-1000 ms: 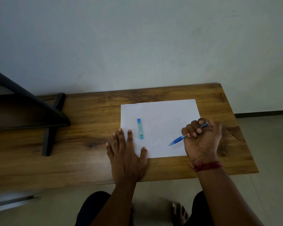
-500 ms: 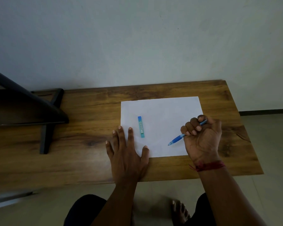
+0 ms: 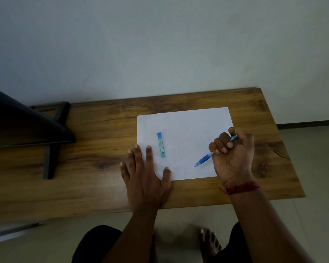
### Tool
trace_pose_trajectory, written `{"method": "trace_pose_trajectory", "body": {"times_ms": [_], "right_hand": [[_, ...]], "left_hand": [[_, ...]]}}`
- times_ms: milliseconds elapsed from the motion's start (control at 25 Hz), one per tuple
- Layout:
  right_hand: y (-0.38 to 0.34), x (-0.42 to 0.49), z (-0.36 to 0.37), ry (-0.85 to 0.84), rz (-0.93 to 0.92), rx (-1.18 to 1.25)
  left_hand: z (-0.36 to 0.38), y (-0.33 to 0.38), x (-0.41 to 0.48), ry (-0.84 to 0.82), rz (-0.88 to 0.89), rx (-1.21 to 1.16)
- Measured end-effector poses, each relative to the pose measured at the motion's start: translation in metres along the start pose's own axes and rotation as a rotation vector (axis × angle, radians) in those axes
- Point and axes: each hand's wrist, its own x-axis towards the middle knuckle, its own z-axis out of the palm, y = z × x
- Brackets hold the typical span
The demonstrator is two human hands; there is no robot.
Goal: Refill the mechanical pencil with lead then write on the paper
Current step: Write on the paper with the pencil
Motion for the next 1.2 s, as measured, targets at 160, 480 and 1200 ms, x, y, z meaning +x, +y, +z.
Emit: {"method": "trace_pose_trajectory", "body": {"times_ms": [160, 480, 1200], "right_hand": [[-0.0001, 0.0013, -0.0031, -0.010, -0.001, -0.006], [0.0022, 0.0010, -0.0007, -0.013, -0.002, 0.007], [-0.0046, -0.0004, 0.0017, -0.008, 0.009, 0.082]], "left_hand": [[0.0004, 0.0011, 0.0004, -0.006, -0.002, 0.008], [0.0007, -0.0002, 0.0008, -0.004, 0.001, 0.018], [-0.0008, -0.0005, 0.0008, 0.008, 0.004, 0.016]]}}
